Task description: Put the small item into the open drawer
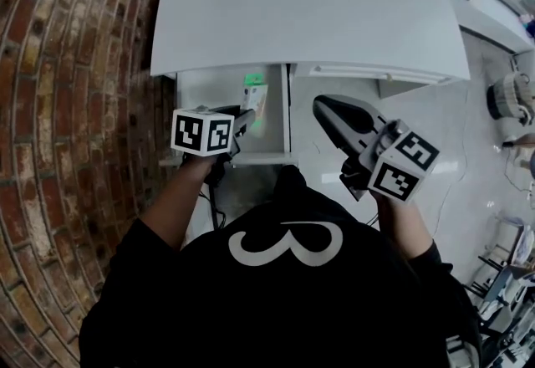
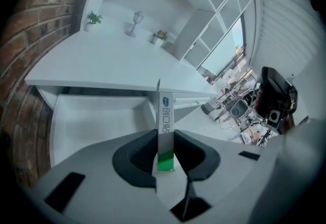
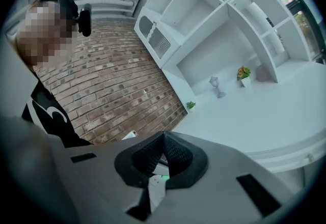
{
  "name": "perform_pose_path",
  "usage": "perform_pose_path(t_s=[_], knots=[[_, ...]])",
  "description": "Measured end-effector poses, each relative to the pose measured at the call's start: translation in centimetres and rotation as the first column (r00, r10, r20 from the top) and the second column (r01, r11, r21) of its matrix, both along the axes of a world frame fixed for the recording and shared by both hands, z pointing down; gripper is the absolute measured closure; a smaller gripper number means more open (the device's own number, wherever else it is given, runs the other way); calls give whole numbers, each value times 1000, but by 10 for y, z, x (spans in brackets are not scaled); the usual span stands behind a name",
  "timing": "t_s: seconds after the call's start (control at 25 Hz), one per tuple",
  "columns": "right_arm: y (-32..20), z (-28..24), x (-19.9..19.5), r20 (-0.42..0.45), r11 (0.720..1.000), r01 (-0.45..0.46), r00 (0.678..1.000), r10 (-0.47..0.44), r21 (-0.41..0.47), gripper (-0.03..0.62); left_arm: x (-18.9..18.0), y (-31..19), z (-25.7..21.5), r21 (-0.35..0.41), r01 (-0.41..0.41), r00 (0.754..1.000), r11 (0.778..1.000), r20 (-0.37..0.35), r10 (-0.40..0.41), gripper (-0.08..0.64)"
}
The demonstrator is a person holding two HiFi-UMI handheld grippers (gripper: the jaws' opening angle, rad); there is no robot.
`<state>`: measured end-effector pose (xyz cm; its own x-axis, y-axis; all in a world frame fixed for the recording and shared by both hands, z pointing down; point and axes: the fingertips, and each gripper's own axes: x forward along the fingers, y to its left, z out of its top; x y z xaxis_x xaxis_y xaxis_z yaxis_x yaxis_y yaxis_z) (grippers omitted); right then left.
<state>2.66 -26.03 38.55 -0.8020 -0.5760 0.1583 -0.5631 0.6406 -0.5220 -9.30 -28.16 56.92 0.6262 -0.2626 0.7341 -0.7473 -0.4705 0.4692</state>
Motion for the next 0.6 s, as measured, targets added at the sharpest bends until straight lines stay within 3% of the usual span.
perform_pose_path(t_s=[0.32,0.6], knots=[[-23,9,17,-16,1000,14,1000,-14,-24,582,-3,-19,55,-57,-43,987,997,153,52,465],[-40,14,32,-38,999,25,999,-26,-30,582,-5,-29,93,-116,-37,973,993,223,62,465]])
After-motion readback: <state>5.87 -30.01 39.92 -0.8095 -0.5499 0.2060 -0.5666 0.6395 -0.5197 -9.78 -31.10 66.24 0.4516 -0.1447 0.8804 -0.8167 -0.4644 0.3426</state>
